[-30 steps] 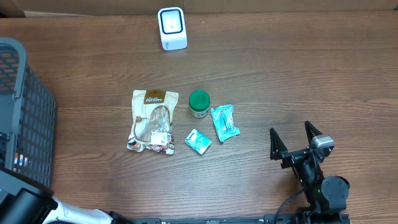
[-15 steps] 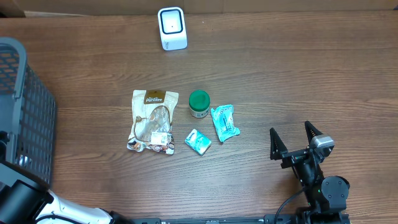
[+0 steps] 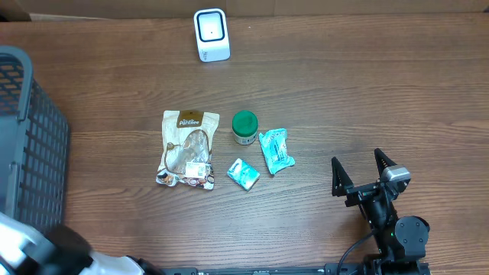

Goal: Scan the item barcode
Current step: 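Carry the orange box beside the jar and release it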

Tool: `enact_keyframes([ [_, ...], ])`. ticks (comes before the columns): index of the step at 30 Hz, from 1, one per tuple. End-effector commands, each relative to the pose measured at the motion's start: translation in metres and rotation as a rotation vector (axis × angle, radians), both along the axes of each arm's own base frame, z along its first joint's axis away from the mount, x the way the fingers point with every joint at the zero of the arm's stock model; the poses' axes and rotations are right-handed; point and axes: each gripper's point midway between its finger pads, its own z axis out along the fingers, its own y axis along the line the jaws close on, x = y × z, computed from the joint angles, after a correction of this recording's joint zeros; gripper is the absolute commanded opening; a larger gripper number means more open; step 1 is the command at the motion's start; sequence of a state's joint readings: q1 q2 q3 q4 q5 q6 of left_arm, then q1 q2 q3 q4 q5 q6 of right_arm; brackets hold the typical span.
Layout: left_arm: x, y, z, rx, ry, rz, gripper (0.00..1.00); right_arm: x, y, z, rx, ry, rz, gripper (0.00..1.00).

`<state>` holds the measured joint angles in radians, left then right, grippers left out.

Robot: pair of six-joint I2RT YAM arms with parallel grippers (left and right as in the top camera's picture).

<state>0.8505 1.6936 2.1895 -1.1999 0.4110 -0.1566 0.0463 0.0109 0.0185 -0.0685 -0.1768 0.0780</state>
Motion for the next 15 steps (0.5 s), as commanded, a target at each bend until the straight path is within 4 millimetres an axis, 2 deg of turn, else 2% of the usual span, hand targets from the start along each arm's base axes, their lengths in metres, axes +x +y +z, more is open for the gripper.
enact_keyframes([
  [1,-0.004,-0.09,0.044,0.058,-0.06,-0.202,0.04,0.0,0.001,-0.002,-0.001,-0.004,0.006,1.0],
  [3,0.004,-0.173,0.021,-0.004,0.047,-0.433,0.04,0.0,0.001,-0.002,0.0,-0.004,0.006,1.0],
  [4,0.006,-0.194,0.01,-0.026,0.086,-0.49,0.04,0.0,0.001,-0.002,-0.001,-0.004,0.006,1.0],
  [7,0.015,-0.243,-0.023,-0.057,0.198,-0.63,0.04,0.0,0.001,-0.002,0.0,-0.004,0.006,1.0],
  [10,0.022,-0.296,-0.069,-0.071,0.33,-0.771,0.04,0.0,0.001,-0.002,-0.001,-0.004,0.006,1.0],
  [15,0.024,-0.36,-0.143,-0.092,0.511,-0.857,0.04,0.0,0.001,-0.002,-0.001,-0.004,0.006,1.0],
])
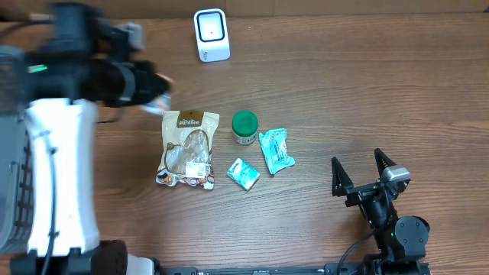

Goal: Scan the item barcode
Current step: 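Carry the orange box beside the jar and release it, then raise the left gripper and hold it above the basket edge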

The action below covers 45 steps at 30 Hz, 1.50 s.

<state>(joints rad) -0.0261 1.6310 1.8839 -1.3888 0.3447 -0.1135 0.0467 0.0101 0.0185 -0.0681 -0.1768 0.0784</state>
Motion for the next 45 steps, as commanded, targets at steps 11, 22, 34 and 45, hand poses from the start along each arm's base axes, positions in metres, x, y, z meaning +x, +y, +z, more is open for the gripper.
enact_keyframes([
  [11,-0.008,-0.084,-0.155,0.106,0.284,0.045,0.04,0.0,0.001,-0.002,-0.001,-0.003,0.005,1.0],
  [22,-0.01,-0.086,-0.178,0.136,0.348,0.048,0.45,0.0,0.001,-0.002,-0.001,-0.003,0.005,1.0],
  [34,0.019,-0.02,-0.057,0.141,0.123,0.011,0.97,0.0,0.001,-0.002,-0.001,-0.003,0.005,1.0],
  [45,0.018,0.088,-0.029,0.225,0.088,0.094,0.99,0.0,0.001,-0.002,-0.001,-0.003,0.005,1.0],
])
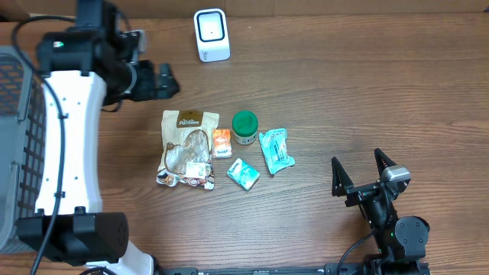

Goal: Scan the item barcode
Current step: 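Raise the left gripper and hold it above the basket edge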

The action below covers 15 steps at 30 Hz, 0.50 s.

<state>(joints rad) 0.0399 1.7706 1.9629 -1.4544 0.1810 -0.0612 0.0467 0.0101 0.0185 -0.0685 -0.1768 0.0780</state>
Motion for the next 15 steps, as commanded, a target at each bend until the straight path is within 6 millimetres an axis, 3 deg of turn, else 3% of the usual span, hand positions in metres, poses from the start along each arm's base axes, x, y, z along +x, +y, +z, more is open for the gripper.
enact_keyframes([
  [1,-0.003,0.046,0.007,0.062,-0.023,0.032,0.99,0.0,0.001,-0.002,-0.001,-0.003,0.005,1.0],
  [4,-0.006,0.067,0.007,0.056,-0.023,0.084,1.0,0.0,0.001,-0.002,-0.001,-0.003,0.005,1.0],
  [15,-0.004,0.072,0.007,0.078,-0.035,0.067,1.0,0.0,0.001,-0.002,-0.001,-0.003,0.005,1.0],
])
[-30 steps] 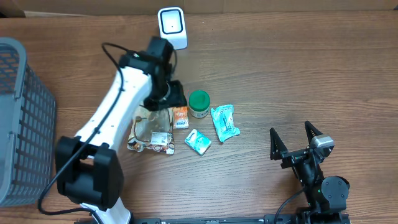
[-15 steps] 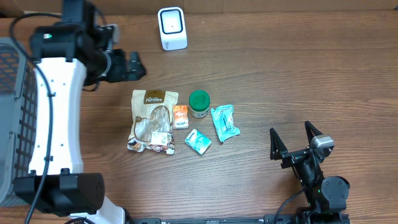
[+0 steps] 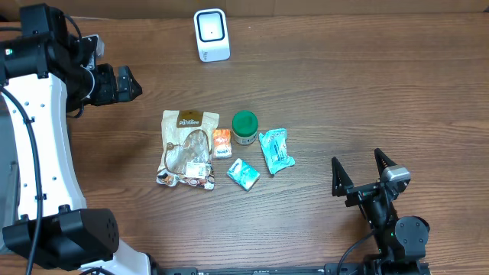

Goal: Scan the item barcode
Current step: 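Raise the left gripper and hold it above the basket edge, then reach the right gripper left and grasp the mint-green tissue pack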

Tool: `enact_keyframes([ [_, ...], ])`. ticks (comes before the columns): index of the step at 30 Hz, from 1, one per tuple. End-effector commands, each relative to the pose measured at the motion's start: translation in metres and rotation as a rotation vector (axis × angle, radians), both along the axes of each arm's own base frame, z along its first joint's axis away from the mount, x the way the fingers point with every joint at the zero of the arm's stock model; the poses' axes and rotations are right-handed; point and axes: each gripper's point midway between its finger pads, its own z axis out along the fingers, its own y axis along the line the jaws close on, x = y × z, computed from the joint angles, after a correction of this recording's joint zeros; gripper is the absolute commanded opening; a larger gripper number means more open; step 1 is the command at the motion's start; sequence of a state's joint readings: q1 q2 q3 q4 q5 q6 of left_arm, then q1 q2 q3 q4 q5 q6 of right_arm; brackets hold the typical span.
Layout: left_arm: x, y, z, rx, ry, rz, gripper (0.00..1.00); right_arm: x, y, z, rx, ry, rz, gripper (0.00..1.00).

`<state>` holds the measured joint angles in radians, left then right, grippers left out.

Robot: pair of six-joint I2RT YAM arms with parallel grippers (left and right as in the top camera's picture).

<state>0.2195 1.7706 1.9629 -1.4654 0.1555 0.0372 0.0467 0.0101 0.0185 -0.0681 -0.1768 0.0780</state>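
A white barcode scanner stands at the back of the table. In the middle lie a brown snack bag, a small orange packet, a green-lidded jar, a teal pouch and a small teal packet. My left gripper hovers at the far left, well up and left of the snack bag, open and holding nothing. Near the front right, my right gripper stands open and empty, right of the teal pouch.
The white left arm runs down the left side of the table. A dark mesh basket shows only as a sliver behind it at the left edge. Bare wood lies between the items and the scanner.
My left gripper has moved further left, away from the snack bag and toward the table's left edge. The items and my right arm are where they were.
At first the left arm was a blur at the bottom left corner, and no orange packet lay on the table. Then it was up by the snack bag's top left corner. Later the orange packet lay between bag and jar, the gripper empty; now it is further left.
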Motion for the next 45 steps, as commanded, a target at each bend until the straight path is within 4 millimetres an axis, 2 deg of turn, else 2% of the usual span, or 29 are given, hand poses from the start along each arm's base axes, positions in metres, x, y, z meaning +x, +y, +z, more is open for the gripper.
enact_keyframes([
  [1,0.004,0.001,0.009,0.024,-0.04,-0.028,1.0,0.0,0.001,-0.002,-0.001,-0.002,0.005,1.0],
  [24,0.004,0.001,0.009,0.025,-0.04,-0.028,1.0,0.0,0.0,0.0,0.004,-0.008,0.001,1.0],
  [28,0.004,0.001,0.009,0.025,-0.04,-0.028,1.0,0.0,0.0,0.002,0.071,0.002,0.001,1.0],
  [37,0.004,0.001,0.009,0.025,-0.04,-0.029,1.0,-0.006,0.017,0.036,0.101,0.015,0.101,1.0],
  [45,0.004,0.001,0.009,0.024,-0.04,-0.028,1.0,0.016,0.028,0.065,0.106,0.28,0.146,1.0],
])
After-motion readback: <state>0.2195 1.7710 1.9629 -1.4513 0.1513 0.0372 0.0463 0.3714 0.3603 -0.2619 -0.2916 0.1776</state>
